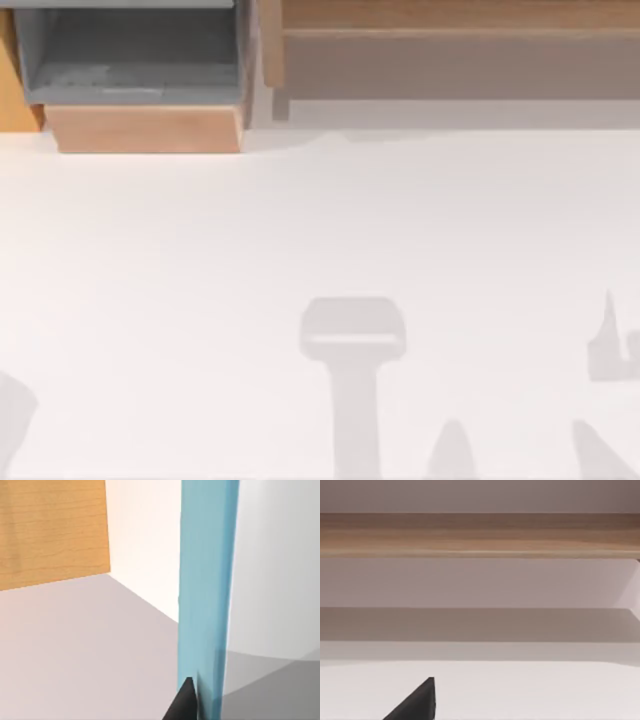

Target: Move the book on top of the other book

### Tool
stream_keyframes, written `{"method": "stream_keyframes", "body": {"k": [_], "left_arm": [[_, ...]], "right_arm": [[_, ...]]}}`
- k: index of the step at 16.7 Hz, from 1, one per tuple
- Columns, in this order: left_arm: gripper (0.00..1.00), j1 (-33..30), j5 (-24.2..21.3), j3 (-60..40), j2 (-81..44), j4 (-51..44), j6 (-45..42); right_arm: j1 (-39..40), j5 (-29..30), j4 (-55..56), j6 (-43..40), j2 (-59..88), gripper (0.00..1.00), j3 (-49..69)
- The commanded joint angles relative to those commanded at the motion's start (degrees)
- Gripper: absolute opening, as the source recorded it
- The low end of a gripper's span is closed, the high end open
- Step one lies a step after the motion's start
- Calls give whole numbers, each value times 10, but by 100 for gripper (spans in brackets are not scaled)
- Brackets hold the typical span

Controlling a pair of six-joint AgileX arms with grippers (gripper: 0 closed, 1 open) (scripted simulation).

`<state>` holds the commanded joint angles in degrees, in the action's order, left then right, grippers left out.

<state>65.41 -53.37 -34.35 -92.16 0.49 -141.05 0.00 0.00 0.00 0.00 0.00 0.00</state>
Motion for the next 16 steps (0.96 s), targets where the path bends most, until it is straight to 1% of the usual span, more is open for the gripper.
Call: {"method": "stream_keyframes", "body": {"k": [10,11,16], "left_arm": [[98,0,0,0,0,0,0],[100,0,0,0,0,0,0],[100,0,0,0,0,0,0]], "right_arm": [[0,0,0,0,0,100,0],[0,0,0,0,0,100,0],[0,0,0,0,0,100,0]]}}
